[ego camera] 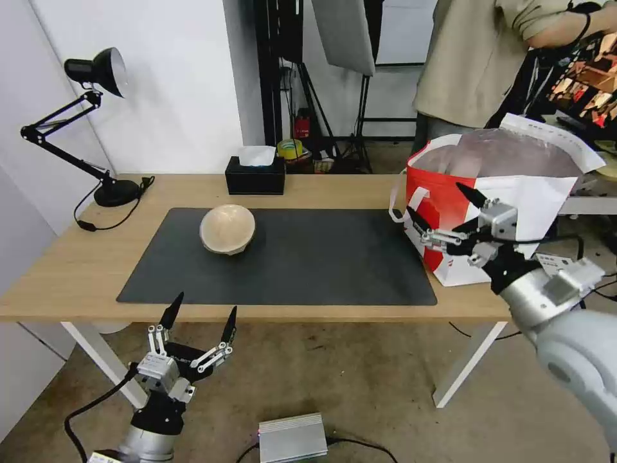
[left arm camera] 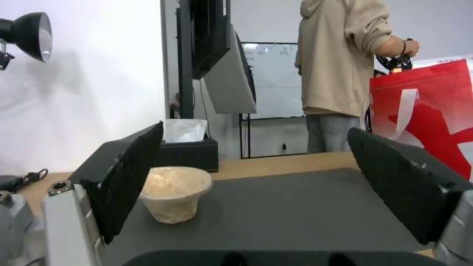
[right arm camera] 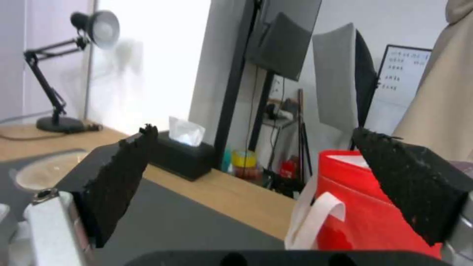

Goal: Pick up the trash from the table and place it into the takeout bag.

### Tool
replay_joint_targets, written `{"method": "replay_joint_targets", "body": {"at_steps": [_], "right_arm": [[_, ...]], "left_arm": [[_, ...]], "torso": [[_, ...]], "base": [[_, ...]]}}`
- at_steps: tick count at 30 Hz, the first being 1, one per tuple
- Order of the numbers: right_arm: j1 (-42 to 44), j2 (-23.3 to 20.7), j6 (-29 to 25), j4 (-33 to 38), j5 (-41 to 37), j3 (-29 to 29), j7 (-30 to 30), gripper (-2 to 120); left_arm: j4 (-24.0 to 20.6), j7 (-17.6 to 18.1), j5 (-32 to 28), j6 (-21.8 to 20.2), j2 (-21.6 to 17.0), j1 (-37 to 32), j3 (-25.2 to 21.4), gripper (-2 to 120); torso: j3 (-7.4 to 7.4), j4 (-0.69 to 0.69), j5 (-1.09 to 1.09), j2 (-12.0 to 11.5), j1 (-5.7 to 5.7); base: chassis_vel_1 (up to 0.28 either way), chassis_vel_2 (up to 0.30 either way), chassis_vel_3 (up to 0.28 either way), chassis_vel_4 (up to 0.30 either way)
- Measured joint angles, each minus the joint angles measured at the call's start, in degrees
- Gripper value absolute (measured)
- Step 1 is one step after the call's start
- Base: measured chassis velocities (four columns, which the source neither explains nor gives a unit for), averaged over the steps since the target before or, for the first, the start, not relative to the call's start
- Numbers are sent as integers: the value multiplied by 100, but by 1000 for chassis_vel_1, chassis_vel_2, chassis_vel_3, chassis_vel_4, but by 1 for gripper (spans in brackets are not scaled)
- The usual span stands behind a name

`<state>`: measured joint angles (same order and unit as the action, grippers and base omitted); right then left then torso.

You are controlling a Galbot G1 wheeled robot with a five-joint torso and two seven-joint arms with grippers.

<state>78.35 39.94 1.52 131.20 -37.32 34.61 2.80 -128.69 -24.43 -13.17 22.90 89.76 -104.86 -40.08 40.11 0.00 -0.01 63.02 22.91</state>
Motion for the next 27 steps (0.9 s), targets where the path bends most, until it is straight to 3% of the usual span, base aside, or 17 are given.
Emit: {"method": "replay_joint_targets", "body": {"at_steps": [14, 27], "right_arm": [[502, 643, -415, -37, 688, -93, -210, 100], [1493, 1464, -890, -93, 1669, -124, -460, 100]], "left_arm": [[-114, 117, -7, -40, -55, -36, -12, 100], [-87, 152, -67, -89, -158, 1, -27, 100]], "torso": [[0, 1, 0, 0, 0], [0, 0, 0, 0, 0]], "base": [[0, 0, 0, 0], [0, 0, 0, 0]]}}
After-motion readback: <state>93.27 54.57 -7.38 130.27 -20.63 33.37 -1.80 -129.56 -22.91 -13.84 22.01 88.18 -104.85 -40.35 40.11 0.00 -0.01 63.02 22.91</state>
